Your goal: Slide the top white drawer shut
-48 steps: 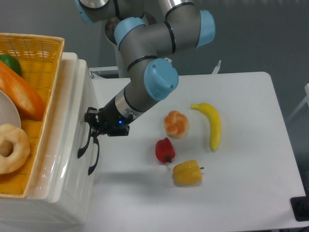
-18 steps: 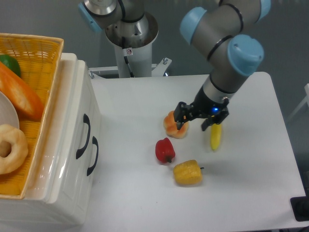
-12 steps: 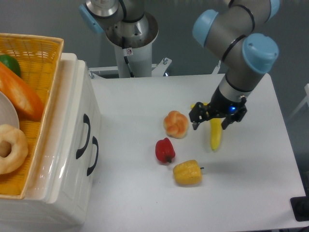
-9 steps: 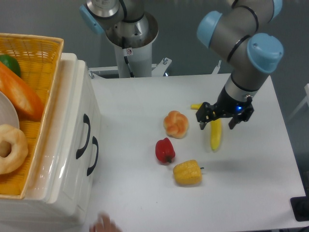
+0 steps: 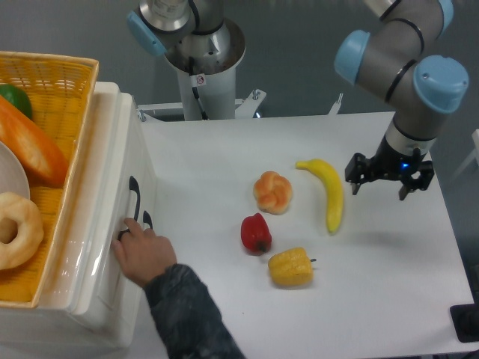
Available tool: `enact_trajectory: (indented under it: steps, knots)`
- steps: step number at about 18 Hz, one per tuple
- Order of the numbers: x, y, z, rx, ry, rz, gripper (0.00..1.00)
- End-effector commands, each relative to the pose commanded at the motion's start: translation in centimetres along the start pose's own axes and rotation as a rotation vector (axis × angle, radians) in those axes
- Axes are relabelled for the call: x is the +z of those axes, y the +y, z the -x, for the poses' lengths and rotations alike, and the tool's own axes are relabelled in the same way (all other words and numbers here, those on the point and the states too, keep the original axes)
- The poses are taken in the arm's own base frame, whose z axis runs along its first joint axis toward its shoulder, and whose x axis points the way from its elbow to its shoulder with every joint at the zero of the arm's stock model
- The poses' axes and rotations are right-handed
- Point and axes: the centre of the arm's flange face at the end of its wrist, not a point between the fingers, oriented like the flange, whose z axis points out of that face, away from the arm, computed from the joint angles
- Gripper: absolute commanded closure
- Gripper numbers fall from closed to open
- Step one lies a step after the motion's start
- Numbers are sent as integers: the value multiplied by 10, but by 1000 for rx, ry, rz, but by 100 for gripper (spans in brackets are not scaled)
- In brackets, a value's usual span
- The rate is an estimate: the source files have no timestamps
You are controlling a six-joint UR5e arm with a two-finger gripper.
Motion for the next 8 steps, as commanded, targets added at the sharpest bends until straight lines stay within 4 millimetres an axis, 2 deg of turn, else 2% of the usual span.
enact_trajectory:
  steps: [3,5,8]
  knots:
    - [5,4,12,199,-35,-8,0]
    - [16,6,18,309,-33,-4,0]
    - [23,15,22,359,-24,11,0]
